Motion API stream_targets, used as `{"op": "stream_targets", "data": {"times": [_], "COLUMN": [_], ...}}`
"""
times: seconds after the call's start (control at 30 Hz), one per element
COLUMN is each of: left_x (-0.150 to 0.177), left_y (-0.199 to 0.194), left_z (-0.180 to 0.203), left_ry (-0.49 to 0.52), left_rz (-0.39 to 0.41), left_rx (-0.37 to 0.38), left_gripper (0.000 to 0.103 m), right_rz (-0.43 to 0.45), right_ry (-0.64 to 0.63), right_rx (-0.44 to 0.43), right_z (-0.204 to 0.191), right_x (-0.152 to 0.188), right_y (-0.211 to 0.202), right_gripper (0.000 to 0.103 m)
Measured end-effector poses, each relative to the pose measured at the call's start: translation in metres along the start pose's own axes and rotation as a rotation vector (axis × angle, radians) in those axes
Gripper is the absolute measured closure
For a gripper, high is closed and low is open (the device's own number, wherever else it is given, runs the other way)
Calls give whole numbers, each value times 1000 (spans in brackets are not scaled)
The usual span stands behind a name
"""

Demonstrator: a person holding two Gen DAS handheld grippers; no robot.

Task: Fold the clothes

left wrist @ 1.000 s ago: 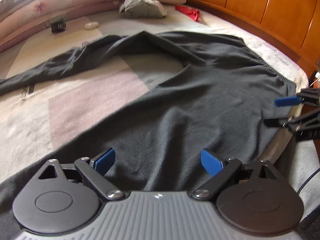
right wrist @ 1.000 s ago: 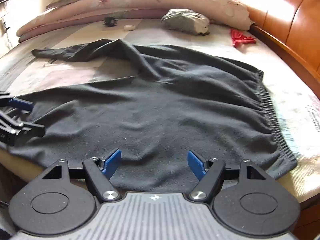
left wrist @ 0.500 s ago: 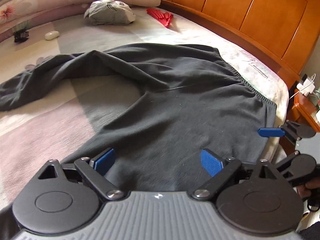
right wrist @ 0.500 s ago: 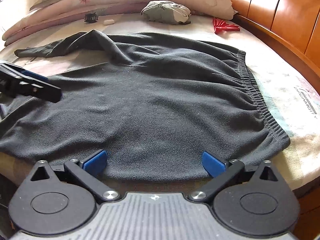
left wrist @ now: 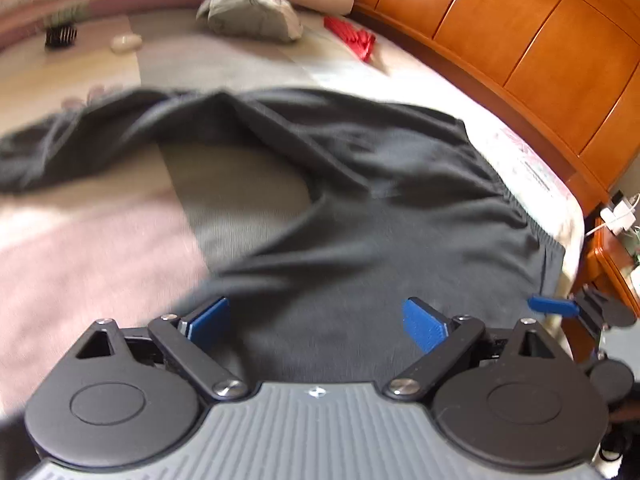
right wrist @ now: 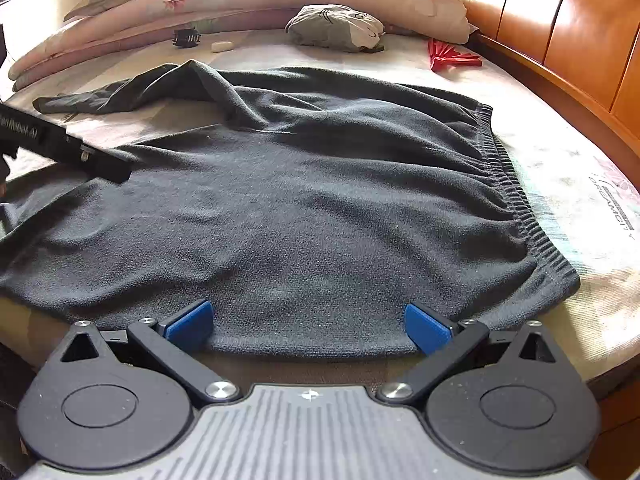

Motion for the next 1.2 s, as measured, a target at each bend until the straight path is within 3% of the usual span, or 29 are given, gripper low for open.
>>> {"op": "stream_targets", "data": {"times": [0.07, 0.2, 0.4, 0.5, 0.6, 0.67, 0.73, 0.8, 0.93, 0.97, 1.07, 1.2], "left_x": [11, 9, 21, 40, 52, 57, 61, 66, 83, 87, 91, 81], "left_y": [-1, -22, -44, -40, -47, -61, -75, -85, -85, -82, -75, -81], "left_z": [-4, -25, -22, -28, -50, -66, -74, -70, -60, -59, -70, -93], "left_ry": [-11, -112, -81, -84, -134, -208, -246, -221, -214, -211, -209, -312], "left_rz": [5, 14, 23, -12, -36, -16, 9, 26, 28, 26, 48, 67], "left_rx": [-11, -104, -52, -79, -213, -227, -218, -182, 1, 15, -64, -149], "left_gripper": [10, 10, 9, 9, 10, 10, 10, 10, 9, 9, 10, 10], "right_rz": [-3, -6, -9, -16, -19, -20, -21, -24, -33, -37, -48, -73], "right_ry": [1, 7, 24, 28, 34, 37, 41, 48, 60, 62, 69, 75], "right_rx": [2, 13, 36, 43, 50, 55, 61, 69, 87, 91, 103, 129], "right_z": [0, -1, -4, -5, -6, -6, -7, -8, -11, -12, -13, -16], "right_x": [0, -1, -2, -3, -3, -3, -3, -4, -7, -7, -8, -13], "right_y": [0, 0, 2, 2, 2, 2, 2, 2, 4, 4, 4, 2], "right_gripper": [0, 0, 0, 0, 0, 0, 0, 0, 0, 0, 0, 0]}}
Point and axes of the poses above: each gripper's, at about its wrist camera, not at the fingertips, and y roughly the way its jaws point, z to its right, x to its underside, the point moved 1 cm from there along y, roughly the way its jaws point, and after that the axes turned 14 degrees about y, right-handed, at the moved point
